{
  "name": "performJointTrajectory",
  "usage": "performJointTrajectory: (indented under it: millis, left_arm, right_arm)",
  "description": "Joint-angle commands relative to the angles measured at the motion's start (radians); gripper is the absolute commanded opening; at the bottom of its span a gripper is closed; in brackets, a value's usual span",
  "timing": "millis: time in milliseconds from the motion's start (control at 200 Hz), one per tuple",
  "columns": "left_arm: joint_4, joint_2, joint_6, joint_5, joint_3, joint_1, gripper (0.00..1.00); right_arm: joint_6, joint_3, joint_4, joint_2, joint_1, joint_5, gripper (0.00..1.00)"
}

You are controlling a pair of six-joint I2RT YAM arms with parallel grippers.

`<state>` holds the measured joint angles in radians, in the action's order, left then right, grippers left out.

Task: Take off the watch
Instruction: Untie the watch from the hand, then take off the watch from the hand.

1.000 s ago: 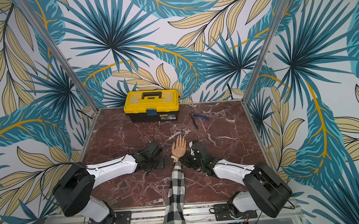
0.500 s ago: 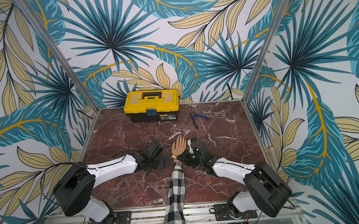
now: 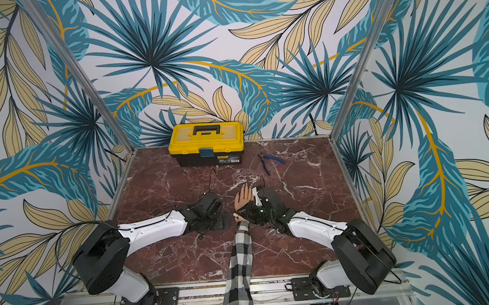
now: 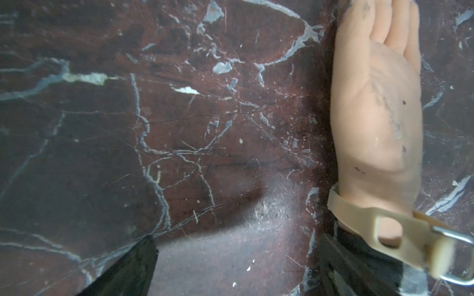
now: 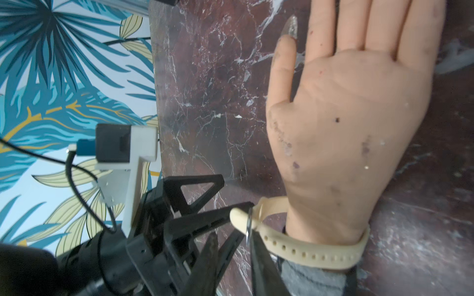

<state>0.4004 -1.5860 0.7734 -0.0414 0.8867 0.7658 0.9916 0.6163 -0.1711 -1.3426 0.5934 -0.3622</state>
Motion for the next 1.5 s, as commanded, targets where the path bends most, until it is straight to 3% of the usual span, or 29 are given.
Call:
performJointTrajectory:
  millis: [0,280,561,931,1227,1327,1492]
  left_arm:
    - [-0.015,0.0,-0.008,-0.005,-0.017,-0.009,0.99]
    - [-0.014,0.042,-0.021,0.014,-0.018,-0.065,0.99]
    - [-0.014,0.053,-0.019,0.056,-0.004,-0.112,0.99]
    - [-0.015,0.059,-0.011,0.084,0.011,-0.141,0.99]
    - [-0.021,0.065,-0.006,0.092,0.007,-0.149,0.99]
    - [-0.023,0.067,-0.005,0.094,0.008,-0.149,1.0]
    - [-0.023,0.065,-0.004,0.101,0.01,-0.151,0.99]
  right_arm:
    - [-0.106,0.01,0.165,0.095,-0.002,0.036,0.29]
    - [-0.364,0.031,0.407,0.159,0.014,0.22,0.55]
    - [-0.522,0.11,0.482,0.096,0.119,0.44,0.6]
    - [-0.618,0.151,0.398,-0.029,0.241,0.616,0.6]
    - [-0.642,0.187,0.318,-0.127,0.276,0.631,0.6]
    - [-0.651,0.193,0.311,-0.152,0.278,0.662,0.55]
    - [-0.665,0.188,0.311,-0.155,0.278,0.717,0.37]
